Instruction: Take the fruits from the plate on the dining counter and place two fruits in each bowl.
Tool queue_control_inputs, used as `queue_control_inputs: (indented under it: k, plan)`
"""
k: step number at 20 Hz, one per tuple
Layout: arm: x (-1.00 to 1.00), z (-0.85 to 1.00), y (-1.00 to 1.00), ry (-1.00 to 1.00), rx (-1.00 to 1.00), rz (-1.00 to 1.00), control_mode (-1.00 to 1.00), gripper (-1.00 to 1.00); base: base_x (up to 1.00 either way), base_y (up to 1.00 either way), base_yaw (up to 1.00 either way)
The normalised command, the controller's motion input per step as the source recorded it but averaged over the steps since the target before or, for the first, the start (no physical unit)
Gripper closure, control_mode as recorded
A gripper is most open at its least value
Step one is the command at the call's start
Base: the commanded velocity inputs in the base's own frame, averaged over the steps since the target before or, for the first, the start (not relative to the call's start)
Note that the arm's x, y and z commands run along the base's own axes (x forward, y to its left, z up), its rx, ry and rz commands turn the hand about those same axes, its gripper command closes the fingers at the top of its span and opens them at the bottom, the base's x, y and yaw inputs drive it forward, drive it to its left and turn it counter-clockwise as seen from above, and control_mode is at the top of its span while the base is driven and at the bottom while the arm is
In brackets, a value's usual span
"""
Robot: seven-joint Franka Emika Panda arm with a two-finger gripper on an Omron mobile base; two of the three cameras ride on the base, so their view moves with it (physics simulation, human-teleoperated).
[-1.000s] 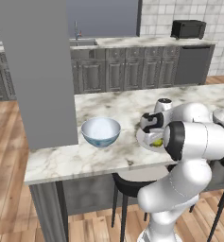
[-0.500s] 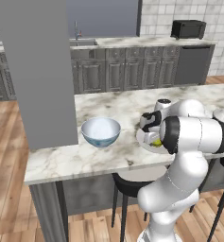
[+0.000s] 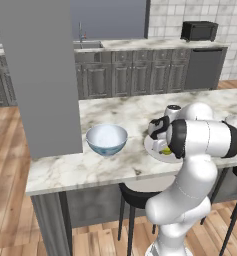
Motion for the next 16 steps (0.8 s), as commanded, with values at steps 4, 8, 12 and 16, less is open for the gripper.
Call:
queue_control_inputs:
  k: [4, 8, 12, 16]
  plan:
    - [0.00, -0.16, 0.00, 0.00, 0.00, 0.00, -1.00, -1.00, 0.00, 0.00, 0.00]
    - [0.00, -0.16, 0.00, 0.00, 0.00, 0.00, -1.00, -1.00, 0.00, 0.00, 0.00]
    - [0.00, -0.10, 0.00, 0.00, 0.00, 0.00, -1.00, 1.00, 0.00, 0.00, 0.00]
    - [-0.01, -0.12, 0.00, 0.00, 0.00, 0.00, -1.00, 1.00, 0.00, 0.00, 0.00]
